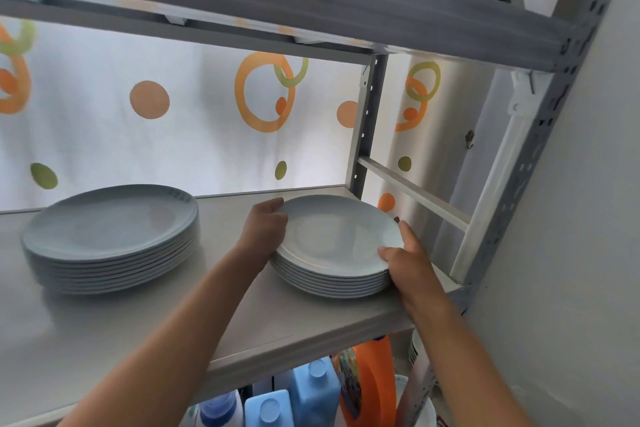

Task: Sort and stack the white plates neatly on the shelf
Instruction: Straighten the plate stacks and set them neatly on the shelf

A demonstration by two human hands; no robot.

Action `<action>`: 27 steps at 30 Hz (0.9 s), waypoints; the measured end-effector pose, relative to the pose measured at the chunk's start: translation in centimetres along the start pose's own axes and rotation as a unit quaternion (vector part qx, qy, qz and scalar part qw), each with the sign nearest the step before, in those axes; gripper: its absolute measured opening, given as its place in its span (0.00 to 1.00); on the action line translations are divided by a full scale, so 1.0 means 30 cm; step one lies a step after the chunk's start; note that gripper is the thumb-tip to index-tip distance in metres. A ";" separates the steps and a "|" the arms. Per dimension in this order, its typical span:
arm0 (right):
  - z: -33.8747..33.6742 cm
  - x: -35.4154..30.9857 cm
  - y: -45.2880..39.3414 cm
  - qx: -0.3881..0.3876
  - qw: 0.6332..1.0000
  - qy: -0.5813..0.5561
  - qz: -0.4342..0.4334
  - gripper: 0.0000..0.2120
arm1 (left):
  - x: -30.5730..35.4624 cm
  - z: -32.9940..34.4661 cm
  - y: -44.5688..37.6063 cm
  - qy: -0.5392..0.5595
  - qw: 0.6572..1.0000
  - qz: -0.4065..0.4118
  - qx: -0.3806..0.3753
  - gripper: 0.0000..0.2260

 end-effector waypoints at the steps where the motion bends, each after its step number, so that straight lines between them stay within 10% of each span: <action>1: 0.005 -0.006 -0.044 -0.012 1.000 0.006 0.002 0.26 | 0.001 0.003 -0.021 -0.004 1.000 0.007 0.013 0.24; 7: 0.062 -0.069 -0.300 -0.020 1.000 -0.015 -0.006 0.12 | -0.008 0.039 -0.200 0.044 0.995 -0.013 0.092 0.15; 16: 0.157 -0.051 -0.636 0.012 0.996 -0.090 0.017 0.28 | -0.066 0.122 -0.540 0.030 0.993 -0.011 0.110 0.11; 27: 0.154 -0.038 -0.671 0.110 0.994 -0.005 0.003 0.20 | -0.047 0.096 -0.528 -0.060 0.976 0.057 0.201 0.09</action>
Point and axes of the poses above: each hand's wrist, its own y-axis away from the middle knuckle, its own z-axis out of the palm, x = y × z, the point moved 4 cm from there along -y, towards the middle knuckle, and after that the axes turned 11 degrees about y, right-handed, at the moved point
